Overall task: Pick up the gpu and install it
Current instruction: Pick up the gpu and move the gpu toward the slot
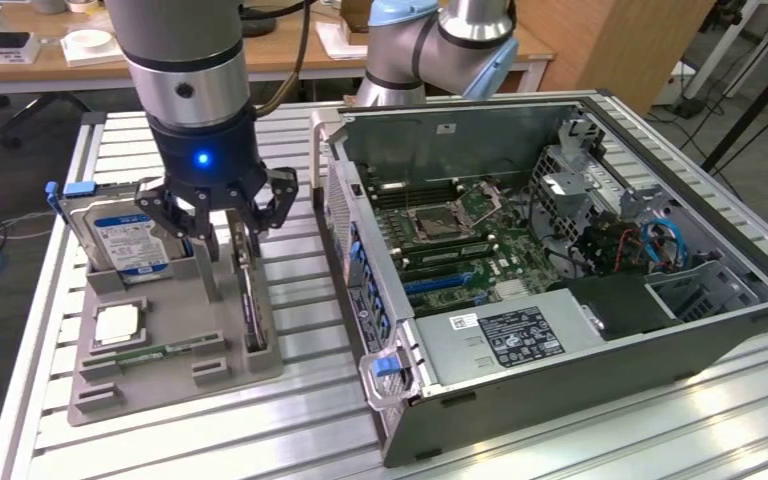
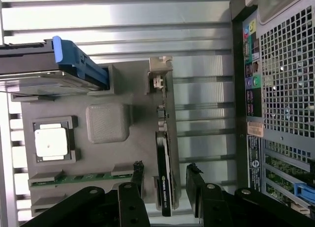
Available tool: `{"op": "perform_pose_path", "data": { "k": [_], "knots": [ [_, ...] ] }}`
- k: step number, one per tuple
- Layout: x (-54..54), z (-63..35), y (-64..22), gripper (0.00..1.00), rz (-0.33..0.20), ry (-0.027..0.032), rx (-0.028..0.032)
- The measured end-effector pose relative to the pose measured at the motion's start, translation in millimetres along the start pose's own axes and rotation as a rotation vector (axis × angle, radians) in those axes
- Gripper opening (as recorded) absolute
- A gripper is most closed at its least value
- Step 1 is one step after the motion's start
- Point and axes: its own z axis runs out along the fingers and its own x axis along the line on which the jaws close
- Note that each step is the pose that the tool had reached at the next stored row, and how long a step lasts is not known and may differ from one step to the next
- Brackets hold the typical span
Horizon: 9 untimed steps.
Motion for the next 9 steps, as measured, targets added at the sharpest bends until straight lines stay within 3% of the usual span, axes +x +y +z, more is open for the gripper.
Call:
{"op": "perform_pose_path", "data": {
  "k": [9],
  "knots": [
    [0.1, 0.8, 0.0, 0.47, 0.000, 0.0000, -0.0003]
  ]
}}
